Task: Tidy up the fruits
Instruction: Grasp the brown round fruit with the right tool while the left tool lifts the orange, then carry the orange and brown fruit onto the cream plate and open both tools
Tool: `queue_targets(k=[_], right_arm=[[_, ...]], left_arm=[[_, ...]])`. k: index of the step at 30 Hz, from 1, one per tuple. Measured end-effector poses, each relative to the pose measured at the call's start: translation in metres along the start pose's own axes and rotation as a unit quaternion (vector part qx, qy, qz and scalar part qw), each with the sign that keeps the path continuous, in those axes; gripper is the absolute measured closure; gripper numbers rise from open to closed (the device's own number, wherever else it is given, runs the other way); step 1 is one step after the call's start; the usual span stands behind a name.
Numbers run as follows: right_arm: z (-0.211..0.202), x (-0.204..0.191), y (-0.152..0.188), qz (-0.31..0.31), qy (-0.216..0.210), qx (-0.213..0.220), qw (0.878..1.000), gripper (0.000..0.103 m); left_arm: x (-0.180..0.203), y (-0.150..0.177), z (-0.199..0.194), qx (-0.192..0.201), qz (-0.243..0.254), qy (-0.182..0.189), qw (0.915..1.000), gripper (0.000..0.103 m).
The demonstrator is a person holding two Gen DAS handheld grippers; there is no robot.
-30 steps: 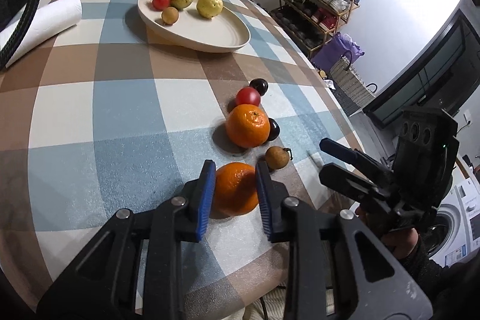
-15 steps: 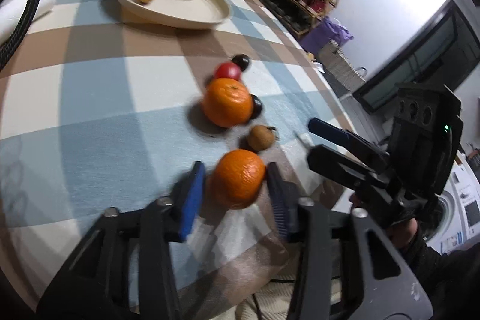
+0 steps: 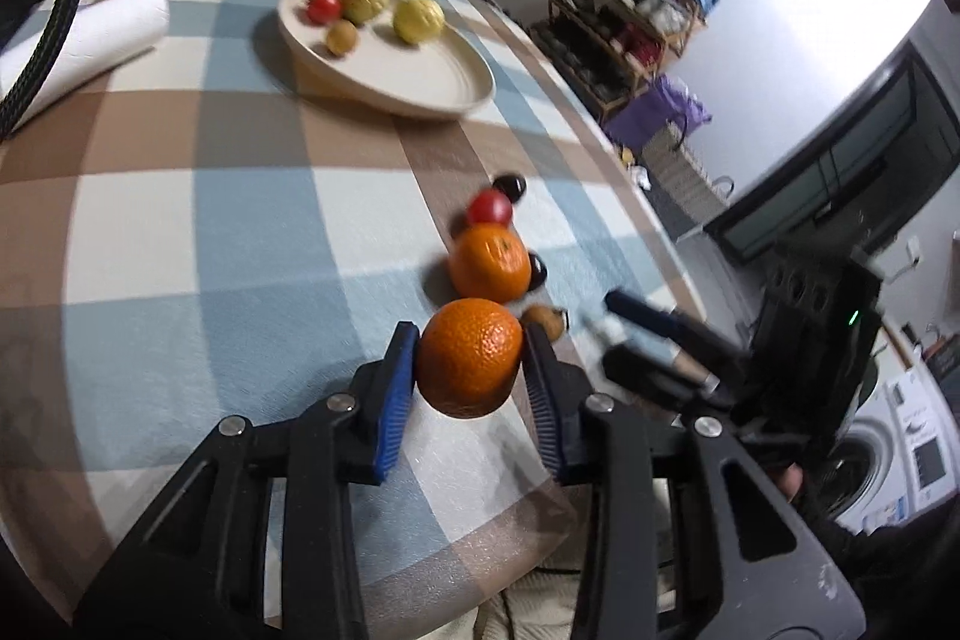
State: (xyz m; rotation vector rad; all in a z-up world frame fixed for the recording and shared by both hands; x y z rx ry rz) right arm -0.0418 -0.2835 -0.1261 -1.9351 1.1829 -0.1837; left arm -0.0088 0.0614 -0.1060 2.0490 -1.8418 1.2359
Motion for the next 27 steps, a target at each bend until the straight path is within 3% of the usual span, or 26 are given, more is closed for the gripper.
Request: queue_targets(k=[2, 4, 7, 18, 27], right_arm=[[0.004, -0.004, -0.001, -0.007, -0.004, -0.005, 1.0, 0.018], [0.008, -0.009, 0.0, -0.017, -0.006, -0.012, 1.0, 0.02], [0.013, -0.015, -0.001, -0.029, -0.006, -0.014, 0.999, 0.032], [0.027, -0.033, 0.003, -0.104, 0.047, -0.032, 0.993, 0.074], [0.018, -0.03, 0.001, -0.107, 0.031, -0.006, 0.994, 0.077]], left_arm=[[-0.001, -0.005, -0.008, 0.011, -0.002, -0.001, 0.9999, 0.071], [-0.002, -0.009, -0.015, 0.022, 0.0, -0.004, 0.9998, 0.071], [-0.002, -0.014, -0.023, 0.031, 0.002, -0.007, 0.9995, 0.071], [-0.003, -0.028, -0.026, 0.037, -0.006, -0.011, 0.9992, 0.071], [-0.002, -0.052, -0.02, 0.045, -0.007, -0.02, 0.9988, 0.071]])
Point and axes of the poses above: each gripper's, at about its wrist camera, not at the fingertips, and z roughly the way its jaws point, x to its right, y to its underside, the point moved 1 cm from there along z, roughly the way its jaws point, and after that the axes turned 9 degrees about -z, right-handed, at the moved point
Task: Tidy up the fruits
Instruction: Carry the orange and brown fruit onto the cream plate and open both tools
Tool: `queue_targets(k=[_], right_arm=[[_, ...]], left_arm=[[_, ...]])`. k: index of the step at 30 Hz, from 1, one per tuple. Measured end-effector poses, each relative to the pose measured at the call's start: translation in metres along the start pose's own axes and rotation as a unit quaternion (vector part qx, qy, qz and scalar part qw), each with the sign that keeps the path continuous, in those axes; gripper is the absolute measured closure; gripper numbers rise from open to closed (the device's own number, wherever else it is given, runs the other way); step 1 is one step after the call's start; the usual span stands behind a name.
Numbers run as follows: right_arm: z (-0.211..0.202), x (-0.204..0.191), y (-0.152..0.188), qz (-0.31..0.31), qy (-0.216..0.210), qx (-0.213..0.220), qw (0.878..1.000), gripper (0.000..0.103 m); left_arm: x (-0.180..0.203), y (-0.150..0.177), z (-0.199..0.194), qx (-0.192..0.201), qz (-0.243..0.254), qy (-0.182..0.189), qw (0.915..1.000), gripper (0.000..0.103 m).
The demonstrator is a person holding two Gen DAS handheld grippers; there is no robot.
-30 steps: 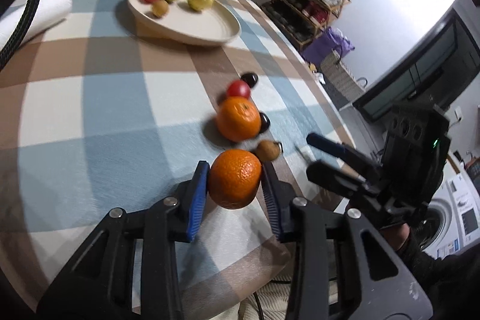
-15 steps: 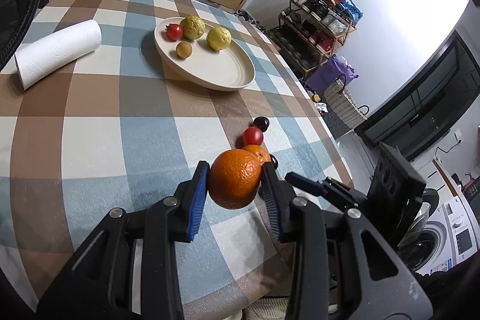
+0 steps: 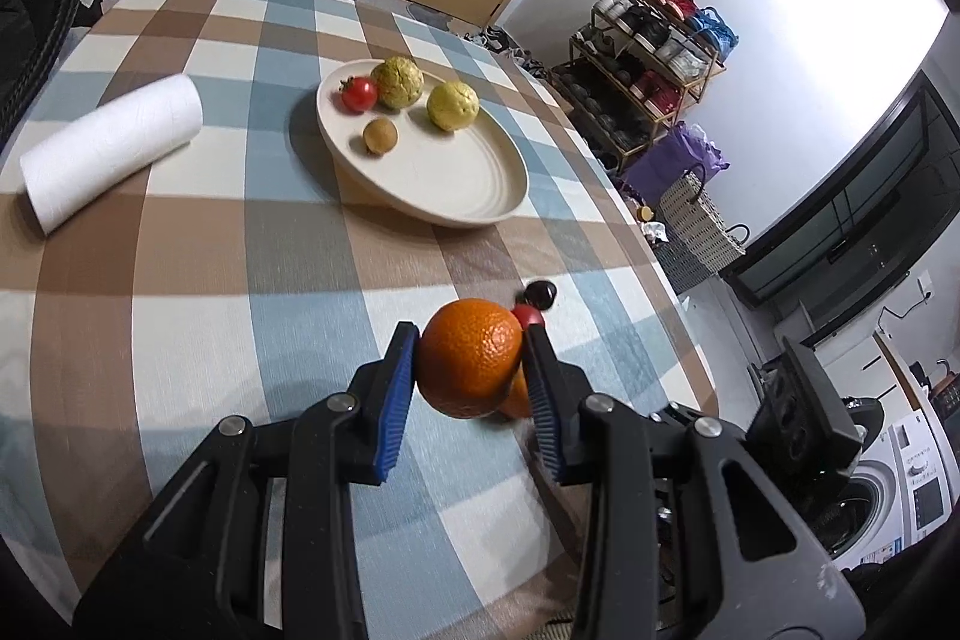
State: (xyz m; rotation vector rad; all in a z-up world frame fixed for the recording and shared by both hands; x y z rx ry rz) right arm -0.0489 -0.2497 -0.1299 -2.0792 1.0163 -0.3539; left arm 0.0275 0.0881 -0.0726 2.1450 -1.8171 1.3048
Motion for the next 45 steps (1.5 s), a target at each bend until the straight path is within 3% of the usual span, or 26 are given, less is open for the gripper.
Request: queue_targets(k=[7, 18, 33, 45], right_arm=[[-0.014, 0.025, -0.017, 0.032, -0.006, 0.035, 0.999, 0.077], [-0.004, 0.078, -0.085, 0.066, -0.029, 0.064, 0.995, 0.077], [0.103, 0.125, -0.175, 0.075, -0.076, 0.006, 0.994, 0.077], [0.171, 0.13, -0.192, 0.077, -0.074, -0.05, 0.993, 0.077]], left_arm=[[-0.001, -0.033, 0.011, 0.01, -0.006, 0.002, 0.9999, 0.071], [-0.007, -0.099, 0.044, 0.023, -0.016, -0.009, 0.9996, 0.071], [-0.041, -0.165, 0.108, 0.01, -0.037, -0.042, 0.9984, 0.07], [-0.045, -0.167, 0.135, 0.0, -0.015, -0.06, 0.9981, 0.07]])
Point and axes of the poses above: each gripper's, at about its wrist camera, not at the fingertips, and z roughly the way its jaws point, x to its right, y to its underside, the point moved 1 cm from there along z, roughly the way its jaws point, and after that the axes turned 9 degrees about -z, right-handed, at the moved point
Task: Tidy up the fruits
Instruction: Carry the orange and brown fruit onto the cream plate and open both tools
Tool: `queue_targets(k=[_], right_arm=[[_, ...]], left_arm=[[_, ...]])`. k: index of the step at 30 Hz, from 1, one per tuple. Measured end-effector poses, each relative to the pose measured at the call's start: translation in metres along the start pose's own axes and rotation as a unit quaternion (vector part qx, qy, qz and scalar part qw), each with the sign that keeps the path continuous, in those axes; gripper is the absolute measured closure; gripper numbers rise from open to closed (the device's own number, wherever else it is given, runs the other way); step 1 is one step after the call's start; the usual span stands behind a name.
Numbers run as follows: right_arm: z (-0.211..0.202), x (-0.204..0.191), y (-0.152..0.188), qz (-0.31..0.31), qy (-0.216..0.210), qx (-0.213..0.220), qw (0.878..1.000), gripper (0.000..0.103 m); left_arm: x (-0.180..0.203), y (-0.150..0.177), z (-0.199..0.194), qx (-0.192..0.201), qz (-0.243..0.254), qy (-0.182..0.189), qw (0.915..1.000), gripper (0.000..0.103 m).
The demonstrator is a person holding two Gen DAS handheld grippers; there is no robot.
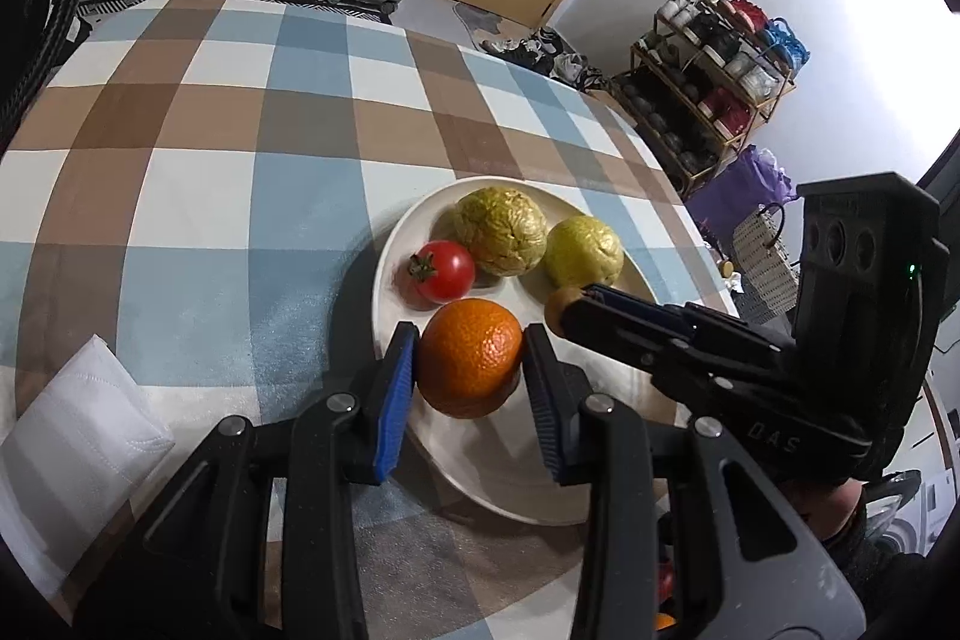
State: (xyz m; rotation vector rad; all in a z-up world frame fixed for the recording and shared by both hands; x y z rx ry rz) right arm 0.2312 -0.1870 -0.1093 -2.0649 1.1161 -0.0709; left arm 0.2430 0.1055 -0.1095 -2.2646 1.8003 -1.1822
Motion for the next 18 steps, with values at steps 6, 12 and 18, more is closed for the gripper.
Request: queue_targets(k=[6, 12, 18], right_arm=[[0.016, 0.002, -0.003, 0.007, 0.006, -0.018, 1.0, 0.077], [0.026, 0.002, -0.007, 0.014, 0.003, -0.025, 1.0, 0.077], [0.034, 0.004, -0.007, 0.018, 0.009, -0.03, 0.999, 0.076]], left_arm=[[0.0, 0.001, 0.0, 0.009, 0.008, -0.011, 0.9999, 0.07], [0.0, 0.003, 0.004, 0.003, 0.01, -0.012, 0.9999, 0.07], [-0.001, 0.0, 0.006, -0.003, 0.006, -0.017, 0.9998, 0.07]])
Point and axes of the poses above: each gripper's, at about its wrist camera, not at the fingertips, and z roughly the way its jaws point, x to its right, y to its underside, the point moved 1 cm from there along z, roughly the way its jaws point, and after that the axes turned 9 degrees about -z, right-handed, at the moved point
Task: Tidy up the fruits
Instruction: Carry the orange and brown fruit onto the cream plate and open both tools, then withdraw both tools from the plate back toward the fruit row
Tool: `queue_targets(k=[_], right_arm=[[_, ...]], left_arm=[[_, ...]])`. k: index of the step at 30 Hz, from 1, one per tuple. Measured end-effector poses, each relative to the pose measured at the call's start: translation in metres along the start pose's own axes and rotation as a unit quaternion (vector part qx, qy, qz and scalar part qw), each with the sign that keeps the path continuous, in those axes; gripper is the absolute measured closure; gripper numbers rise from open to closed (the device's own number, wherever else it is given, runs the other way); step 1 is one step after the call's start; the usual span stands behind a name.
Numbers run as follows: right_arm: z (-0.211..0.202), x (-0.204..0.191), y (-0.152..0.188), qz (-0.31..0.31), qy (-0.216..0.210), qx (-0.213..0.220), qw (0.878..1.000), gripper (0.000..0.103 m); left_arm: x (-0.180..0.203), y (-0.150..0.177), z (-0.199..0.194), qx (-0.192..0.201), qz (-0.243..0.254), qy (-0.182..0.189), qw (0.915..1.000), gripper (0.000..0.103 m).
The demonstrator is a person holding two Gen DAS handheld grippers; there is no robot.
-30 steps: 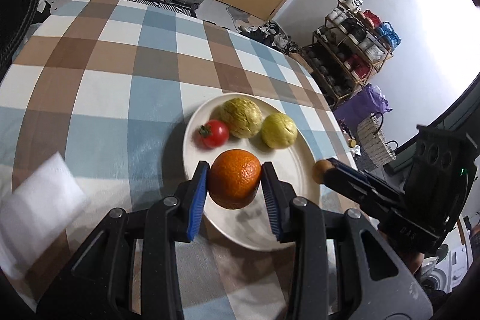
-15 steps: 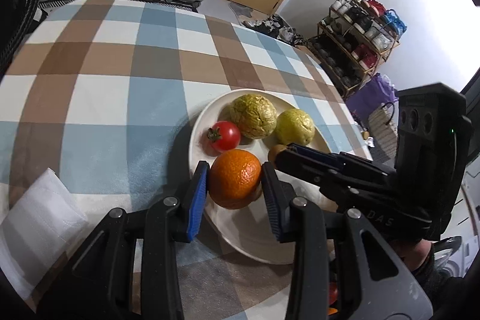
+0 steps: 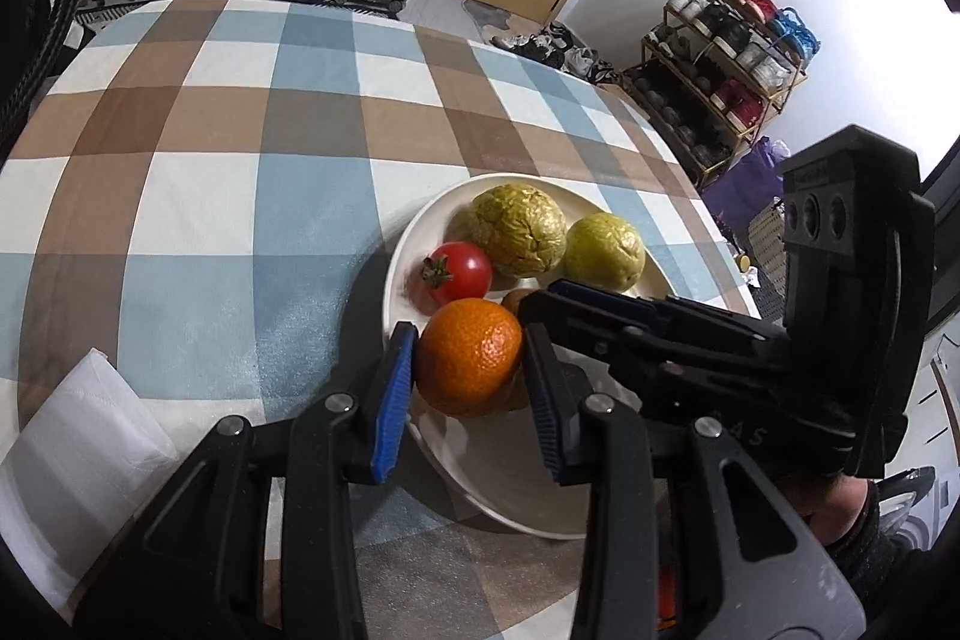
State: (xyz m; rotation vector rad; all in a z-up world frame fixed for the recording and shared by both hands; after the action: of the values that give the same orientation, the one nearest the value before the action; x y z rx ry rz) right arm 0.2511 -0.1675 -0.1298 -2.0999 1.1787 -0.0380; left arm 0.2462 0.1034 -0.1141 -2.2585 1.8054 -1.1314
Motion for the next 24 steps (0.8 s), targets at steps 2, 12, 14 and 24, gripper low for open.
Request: queue_targets(k=[2, 12, 14, 24], right_arm=[[0.001, 0.001, 0.0, 0.002, 0.0, -0.001, 1.0, 0.073], [-0.027, 0.003, 0.005, 0.016, -0.004, 0.035, 0.999, 0.053], [-0.039, 0.004, 0.008, 0.017, -0.002, 0.047, 0.999, 0.05], [-0.096, 0.012, 0.033, 0.049, 0.02, 0.092, 0.994, 0.033]], left_arm=[[-0.001, -0.001, 0.0, -0.002, -0.006, 0.002, 1.0, 0.07], [0.007, -0.001, -0.011, 0.014, 0.004, -0.01, 0.9998, 0.048], [0.011, 0.001, -0.017, 0.021, 0.009, -0.015, 0.9996, 0.048], [0.045, 0.026, -0.065, 0.064, 0.052, -0.038, 0.9959, 0.037]])
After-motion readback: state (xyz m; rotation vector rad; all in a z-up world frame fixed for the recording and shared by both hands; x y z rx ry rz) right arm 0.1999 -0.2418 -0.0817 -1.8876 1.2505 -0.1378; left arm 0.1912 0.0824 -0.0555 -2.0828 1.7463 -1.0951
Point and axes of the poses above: each gripper's, at about its wrist camera, not at the fingertips, and z roughly the way its jaws point, x to its right, y to its underside, the point moved 1 cm from there along z, roughly the way its jaws point, and after that the axes turned 9 degrees about -z, right-handed, at the moved point
